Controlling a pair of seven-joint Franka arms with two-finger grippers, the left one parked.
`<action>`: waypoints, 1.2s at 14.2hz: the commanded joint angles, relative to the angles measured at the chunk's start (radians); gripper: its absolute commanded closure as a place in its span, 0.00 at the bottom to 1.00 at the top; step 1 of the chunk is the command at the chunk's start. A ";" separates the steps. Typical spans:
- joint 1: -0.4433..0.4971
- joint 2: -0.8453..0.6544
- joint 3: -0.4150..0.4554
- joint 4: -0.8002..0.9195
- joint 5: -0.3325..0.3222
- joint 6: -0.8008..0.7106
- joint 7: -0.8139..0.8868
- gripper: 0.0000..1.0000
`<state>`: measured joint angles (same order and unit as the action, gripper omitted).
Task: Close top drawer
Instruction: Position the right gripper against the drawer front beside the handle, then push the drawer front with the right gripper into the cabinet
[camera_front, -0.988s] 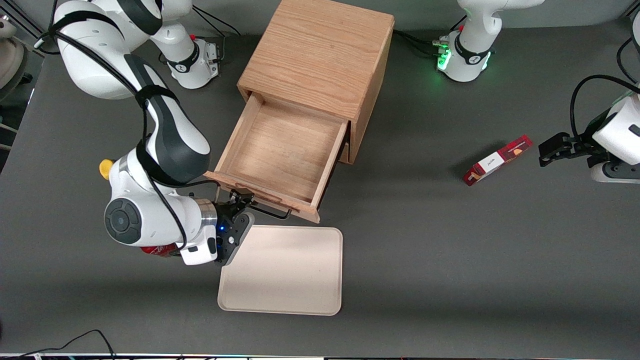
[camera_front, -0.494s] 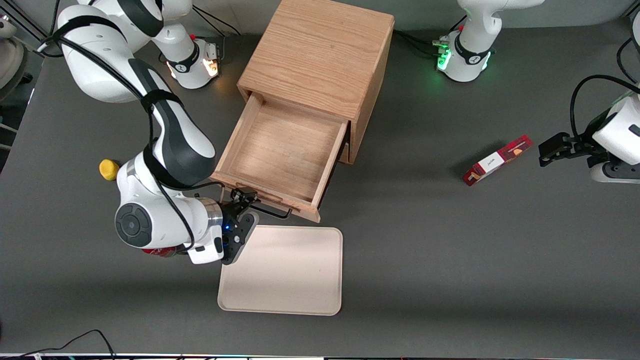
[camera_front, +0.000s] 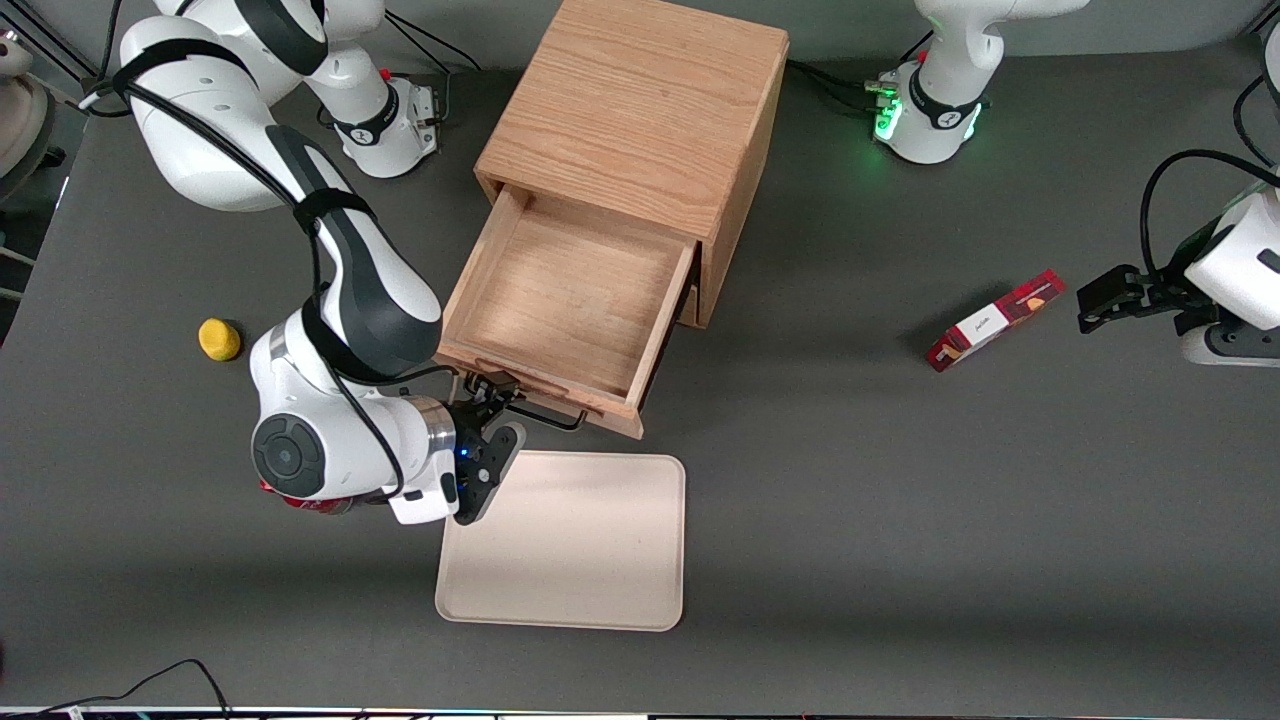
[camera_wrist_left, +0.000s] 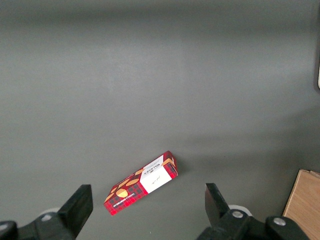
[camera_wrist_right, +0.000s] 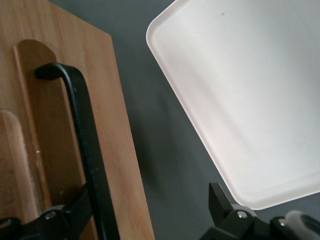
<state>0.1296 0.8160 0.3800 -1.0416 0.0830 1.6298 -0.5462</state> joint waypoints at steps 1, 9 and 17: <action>0.001 -0.038 0.025 -0.055 0.012 -0.005 0.046 0.00; -0.007 -0.130 0.053 -0.187 0.015 0.001 0.071 0.00; -0.008 -0.207 0.066 -0.334 0.032 0.070 0.104 0.00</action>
<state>0.1300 0.6587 0.4371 -1.3005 0.0954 1.6723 -0.4721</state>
